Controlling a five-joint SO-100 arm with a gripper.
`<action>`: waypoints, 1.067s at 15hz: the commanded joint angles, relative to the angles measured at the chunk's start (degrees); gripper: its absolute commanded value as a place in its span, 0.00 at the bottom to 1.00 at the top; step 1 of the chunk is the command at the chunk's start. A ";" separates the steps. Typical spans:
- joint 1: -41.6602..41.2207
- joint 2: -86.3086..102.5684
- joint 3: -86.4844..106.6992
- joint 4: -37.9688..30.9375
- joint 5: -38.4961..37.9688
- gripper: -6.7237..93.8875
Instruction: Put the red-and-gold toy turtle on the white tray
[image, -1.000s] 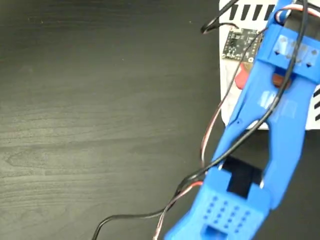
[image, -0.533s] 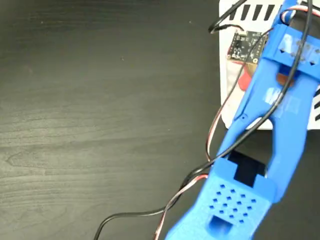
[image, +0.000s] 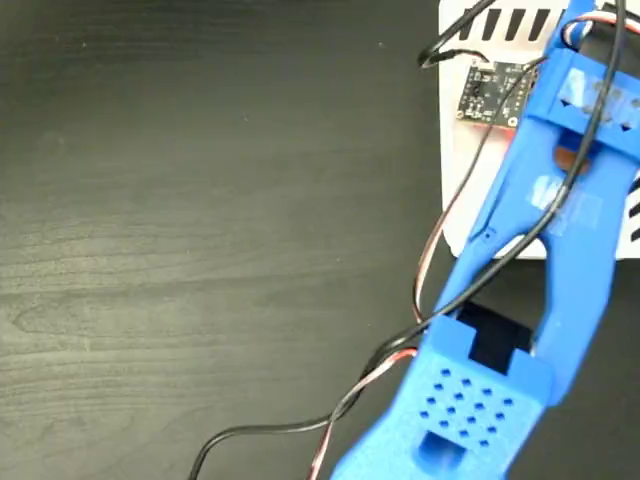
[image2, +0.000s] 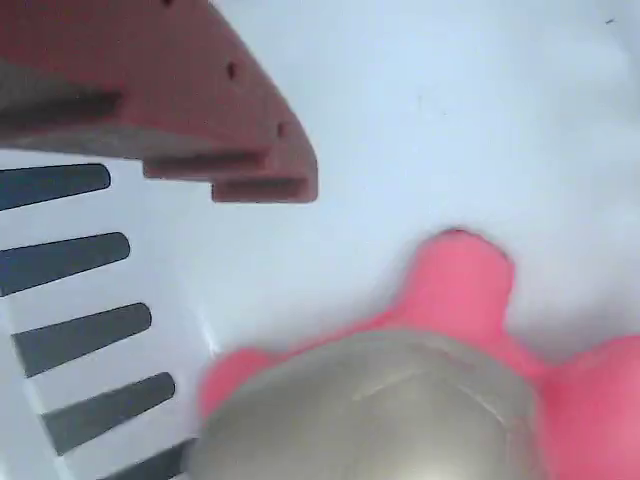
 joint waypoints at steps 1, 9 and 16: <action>0.88 2.81 -2.64 0.35 -1.05 0.71; -0.35 27.07 2.11 -2.99 2.64 0.07; -15.82 67.41 46.49 -22.41 16.08 0.07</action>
